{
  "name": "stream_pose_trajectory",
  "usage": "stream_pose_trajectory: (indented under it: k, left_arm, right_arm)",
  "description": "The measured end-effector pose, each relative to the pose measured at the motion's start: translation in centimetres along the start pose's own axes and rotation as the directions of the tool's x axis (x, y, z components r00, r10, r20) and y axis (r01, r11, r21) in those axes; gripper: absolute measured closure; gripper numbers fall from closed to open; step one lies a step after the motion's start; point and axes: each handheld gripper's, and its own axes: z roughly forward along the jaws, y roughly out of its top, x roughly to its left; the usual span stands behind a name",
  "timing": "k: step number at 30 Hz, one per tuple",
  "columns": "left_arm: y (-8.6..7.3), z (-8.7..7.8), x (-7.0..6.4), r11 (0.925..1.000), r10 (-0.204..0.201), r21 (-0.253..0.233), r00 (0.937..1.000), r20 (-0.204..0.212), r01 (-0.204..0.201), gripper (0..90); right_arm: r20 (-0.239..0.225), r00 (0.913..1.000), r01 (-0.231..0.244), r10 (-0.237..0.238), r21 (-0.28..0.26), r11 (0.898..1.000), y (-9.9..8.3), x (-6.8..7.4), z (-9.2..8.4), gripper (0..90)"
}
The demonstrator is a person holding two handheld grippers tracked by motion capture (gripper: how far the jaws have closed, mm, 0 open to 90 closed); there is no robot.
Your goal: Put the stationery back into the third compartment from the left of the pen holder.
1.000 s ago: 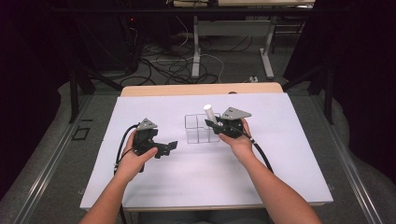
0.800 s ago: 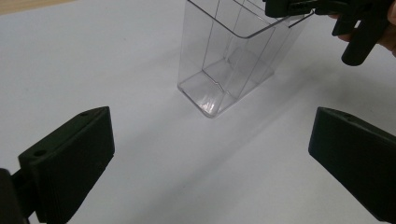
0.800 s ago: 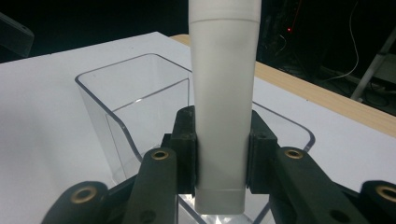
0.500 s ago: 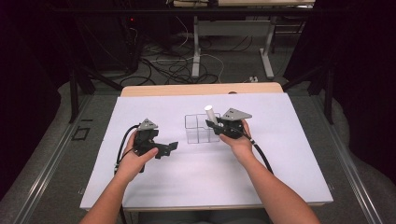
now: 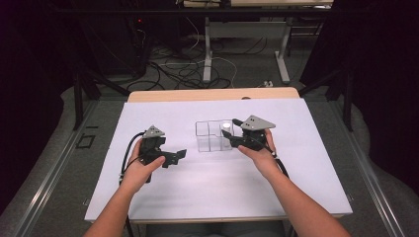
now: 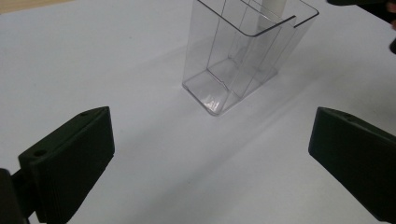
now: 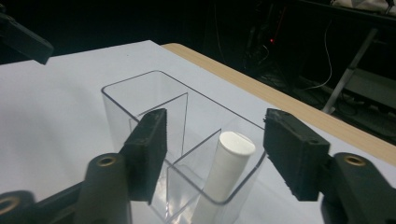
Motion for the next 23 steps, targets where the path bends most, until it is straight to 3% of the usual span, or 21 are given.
stream_pose_trajectory:
  k: [5,7,10,17,21,23]
  left_arm:
    - [-0.2,-0.1,0.0,1.0,-0.009,0.0,0.9999,-0.009,0.009,0.7]
    - [-0.3,-0.2,0.0,1.0,-0.005,-0.004,1.0,-0.006,0.005,0.7]
    - [-0.4,-0.4,0.1,0.9999,-0.011,-0.011,0.9999,-0.01,0.011,0.7]
    - [-0.8,-1.1,0.4,0.9986,-0.041,-0.034,0.9985,-0.037,0.04,0.7]
    - [-1.1,-1.5,0.8,0.9976,-0.057,-0.042,0.9967,-0.058,0.055,0.7]
    - [-1.3,-1.7,1.0,0.9973,-0.061,-0.045,0.996,-0.066,0.058,0.7]
  right_arm:
    - [0.028,0.9979,-0.06,0.058,0.054,0.997,0.6,0.0,-1.9,13.2]
    - [0.054,0.9961,-0.074,0.07,0.088,0.993,0.7,0.0,-2.5,10.8]
    - [0.079,0.9913,-0.113,0.105,0.112,0.987,0.6,-0.2,-3.4,0.1]
    - [0.137,0.9789,-0.171,0.152,0.138,0.976,0.3,-1.0,-5.8,0.0]
    - [0.194,0.972,-0.163,0.132,0.151,0.975,-0.2,-1.6,-7.1,0.0]
    - [0.214,0.9639,-0.195,0.159,0.16,0.968,-0.6,-1.8,-7.7,0.0]
